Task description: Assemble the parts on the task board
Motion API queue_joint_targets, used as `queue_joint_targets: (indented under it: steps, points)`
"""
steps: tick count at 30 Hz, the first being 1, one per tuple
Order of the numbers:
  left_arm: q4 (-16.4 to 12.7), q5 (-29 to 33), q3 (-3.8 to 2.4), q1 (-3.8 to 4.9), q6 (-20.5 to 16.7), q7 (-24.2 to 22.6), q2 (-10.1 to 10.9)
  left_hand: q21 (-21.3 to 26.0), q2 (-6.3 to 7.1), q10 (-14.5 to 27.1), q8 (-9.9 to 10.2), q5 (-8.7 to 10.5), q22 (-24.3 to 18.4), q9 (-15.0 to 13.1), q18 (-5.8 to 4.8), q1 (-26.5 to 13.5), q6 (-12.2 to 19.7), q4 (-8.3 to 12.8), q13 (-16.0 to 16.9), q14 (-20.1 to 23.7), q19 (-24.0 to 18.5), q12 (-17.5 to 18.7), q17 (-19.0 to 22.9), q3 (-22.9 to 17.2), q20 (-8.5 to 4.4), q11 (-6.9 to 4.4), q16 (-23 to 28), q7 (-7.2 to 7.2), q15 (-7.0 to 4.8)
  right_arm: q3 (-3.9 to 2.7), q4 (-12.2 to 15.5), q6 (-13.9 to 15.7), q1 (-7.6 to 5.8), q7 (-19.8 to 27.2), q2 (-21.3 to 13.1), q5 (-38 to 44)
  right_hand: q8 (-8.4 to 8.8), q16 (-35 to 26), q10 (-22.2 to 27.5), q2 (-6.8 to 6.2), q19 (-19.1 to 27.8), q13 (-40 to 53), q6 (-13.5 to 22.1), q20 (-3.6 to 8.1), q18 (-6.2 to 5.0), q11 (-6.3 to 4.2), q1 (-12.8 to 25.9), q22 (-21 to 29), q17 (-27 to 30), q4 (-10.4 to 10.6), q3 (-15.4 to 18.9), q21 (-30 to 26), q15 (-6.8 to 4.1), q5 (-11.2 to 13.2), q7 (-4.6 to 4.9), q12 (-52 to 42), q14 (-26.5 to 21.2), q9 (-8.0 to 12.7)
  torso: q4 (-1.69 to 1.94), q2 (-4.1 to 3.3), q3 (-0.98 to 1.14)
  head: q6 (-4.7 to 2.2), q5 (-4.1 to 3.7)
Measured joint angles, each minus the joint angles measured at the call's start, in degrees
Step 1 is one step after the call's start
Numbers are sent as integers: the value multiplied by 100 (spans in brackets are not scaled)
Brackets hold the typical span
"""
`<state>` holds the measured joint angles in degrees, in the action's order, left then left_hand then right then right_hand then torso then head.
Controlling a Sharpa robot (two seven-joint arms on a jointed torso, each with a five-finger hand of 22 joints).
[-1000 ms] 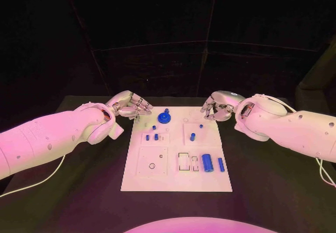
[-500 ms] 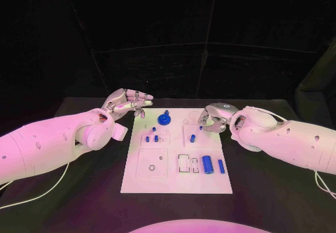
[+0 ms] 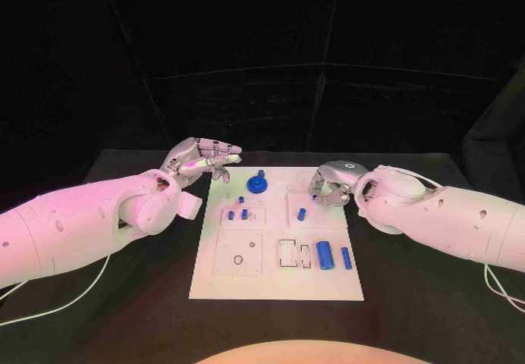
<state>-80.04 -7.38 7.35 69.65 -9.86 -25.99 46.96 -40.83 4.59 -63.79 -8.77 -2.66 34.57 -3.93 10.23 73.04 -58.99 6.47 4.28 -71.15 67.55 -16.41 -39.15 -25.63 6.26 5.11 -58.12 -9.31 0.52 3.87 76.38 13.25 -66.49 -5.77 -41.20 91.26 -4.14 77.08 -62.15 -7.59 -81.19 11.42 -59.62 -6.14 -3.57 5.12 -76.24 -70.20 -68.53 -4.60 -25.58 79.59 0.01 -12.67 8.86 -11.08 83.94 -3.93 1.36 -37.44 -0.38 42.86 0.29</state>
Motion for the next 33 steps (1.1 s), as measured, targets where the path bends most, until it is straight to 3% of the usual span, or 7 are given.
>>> queue_joint_targets:
  steps: [13, 21, 27, 33]
  points:
    - [17, 38, 1, -1, -7, -1, 6, 23, 0, 0, 0, 0, -16, 5, -1, 0, 22, 17, 1, 0, 1, 0, 39, 17, -1, 0, 8, -21, 0, -7, -26, -138, 20, -1, 32, 83, -134, 42, -424, 60, -32, -166, -405, 32, 0, -112, -60, -97, -90, -85, -166, 0, -2, 89, -86, -90, 2, -50, -5, 1, 1, 47, -11]
    - [38, 45, 1, -1, -9, -1, 9, 23, 0, 0, 0, 0, -21, 4, -1, 0, 22, 17, 1, 20, 1, 0, 42, 17, -1, 0, 19, -21, 20, -20, -16, -164, 37, -61, 62, 257, -163, 68, -564, 95, -74, -216, -538, 74, 1, -155, -95, -155, -129, -123, -204, 26, -58, 152, -134, -106, 14, -64, -2, 4, 1, 63, -16]
    - [51, 48, 1, -1, -9, 0, 12, 44, -26, 0, 0, 0, -27, 4, -2, 26, 22, 17, 1, 20, 2, 0, 62, 17, -1, 0, 43, -21, 21, -23, 3, -99, 63, -146, 83, 454, -163, 91, -617, 148, -94, -295, -578, 94, 0, -166, -148, -178, -139, -197, -324, 49, -85, 545, -136, -66, 1, -63, -2, 4, 0, 74, -16]
    - [70, 51, 1, -1, -7, 1, 15, 44, -26, 0, 0, 0, -35, 4, -3, 26, 22, 33, 1, 20, 2, 0, 79, 33, -1, 0, 43, -21, 21, -12, 48, 22, 92, -230, 80, 644, -162, 91, -656, 182, -94, -328, -611, 94, 1, -165, -182, -218, -161, -214, -373, 72, -85, 603, -144, -65, 1, -61, -3, 4, -1, 79, -26]
